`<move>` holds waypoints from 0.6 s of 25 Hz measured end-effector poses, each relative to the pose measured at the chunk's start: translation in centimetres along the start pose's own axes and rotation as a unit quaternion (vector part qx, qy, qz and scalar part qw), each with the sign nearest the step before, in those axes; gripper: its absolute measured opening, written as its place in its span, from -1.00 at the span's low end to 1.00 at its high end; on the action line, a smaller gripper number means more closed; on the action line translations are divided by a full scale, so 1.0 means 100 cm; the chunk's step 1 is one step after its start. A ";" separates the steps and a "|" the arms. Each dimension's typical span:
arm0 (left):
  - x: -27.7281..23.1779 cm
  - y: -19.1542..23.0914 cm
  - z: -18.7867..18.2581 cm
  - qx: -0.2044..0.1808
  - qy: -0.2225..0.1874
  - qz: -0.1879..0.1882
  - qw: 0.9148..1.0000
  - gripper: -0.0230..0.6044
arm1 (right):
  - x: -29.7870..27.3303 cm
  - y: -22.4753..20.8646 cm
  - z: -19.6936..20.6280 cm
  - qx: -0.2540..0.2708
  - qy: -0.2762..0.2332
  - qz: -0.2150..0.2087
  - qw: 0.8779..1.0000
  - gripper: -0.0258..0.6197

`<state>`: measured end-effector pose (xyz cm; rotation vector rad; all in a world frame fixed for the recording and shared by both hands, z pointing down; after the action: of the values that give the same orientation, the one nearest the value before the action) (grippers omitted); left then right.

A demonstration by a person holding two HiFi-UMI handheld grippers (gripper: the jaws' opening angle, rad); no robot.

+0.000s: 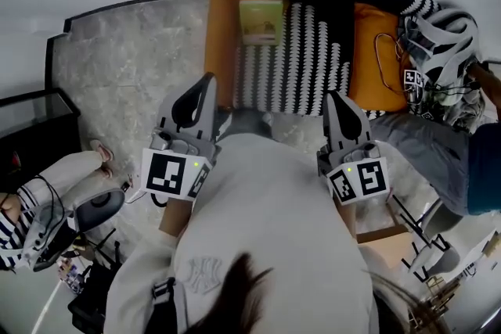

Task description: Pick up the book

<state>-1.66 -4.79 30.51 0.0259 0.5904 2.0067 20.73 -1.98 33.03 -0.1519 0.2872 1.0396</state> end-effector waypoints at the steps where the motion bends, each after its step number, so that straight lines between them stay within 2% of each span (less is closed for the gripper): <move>1: -0.007 0.005 -0.005 0.000 0.000 0.003 1.000 -0.90 | -0.009 -0.002 -0.004 0.000 0.000 0.000 1.000 -0.86; 10: -0.082 0.043 -0.051 -0.006 -0.006 0.042 0.999 -0.90 | -0.084 -0.023 -0.032 0.007 0.001 0.010 1.000 -0.86; 15: -0.113 0.052 -0.063 -0.005 -0.002 0.071 0.997 -0.90 | -0.110 -0.031 -0.036 0.008 0.015 0.023 1.000 -0.86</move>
<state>-2.02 -18.75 29.68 0.0679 0.5897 2.1476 17.62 -13.57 32.89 -0.1465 0.3281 1.0809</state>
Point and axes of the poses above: the fingertips, and each gripper's own axes: x backward along the fingers, y to its left, z out of its underside, the point moved 2 cm from there along x, backward along the fingers, and after that the axes turned 15 degrees about x, right-handed, at the moved point
